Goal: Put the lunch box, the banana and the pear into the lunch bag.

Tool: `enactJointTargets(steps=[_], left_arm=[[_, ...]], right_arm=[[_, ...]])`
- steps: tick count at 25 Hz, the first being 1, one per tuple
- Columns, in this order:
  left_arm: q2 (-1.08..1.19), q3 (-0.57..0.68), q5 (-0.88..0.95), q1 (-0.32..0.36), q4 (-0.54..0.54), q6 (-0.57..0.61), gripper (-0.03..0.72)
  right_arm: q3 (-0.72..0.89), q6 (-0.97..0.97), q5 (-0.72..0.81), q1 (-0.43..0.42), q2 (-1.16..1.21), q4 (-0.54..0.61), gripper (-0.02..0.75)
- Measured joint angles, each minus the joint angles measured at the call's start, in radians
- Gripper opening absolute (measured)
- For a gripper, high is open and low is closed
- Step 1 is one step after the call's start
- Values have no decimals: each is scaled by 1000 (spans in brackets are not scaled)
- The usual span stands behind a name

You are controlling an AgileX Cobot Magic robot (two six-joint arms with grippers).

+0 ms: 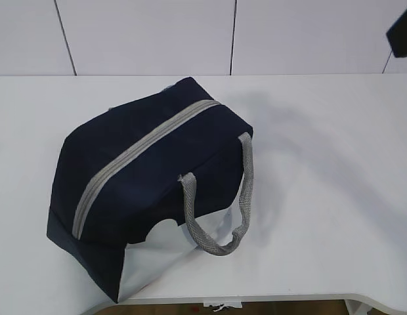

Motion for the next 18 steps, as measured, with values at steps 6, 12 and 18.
enactJointTargets(steps=[6, 12, 18], left_arm=[[-182, 116, 2, 0, 31, 0, 352], [-344, 244, 5, 0, 39, 0, 316], [-486, 381, 5, 0, 31, 0, 287]], right_arm=[[161, 7, 4, 0, -196, 0, 434], [321, 7, 6, 0, -413, 0, 434], [437, 7, 11, 0, -589, -13, 434]])
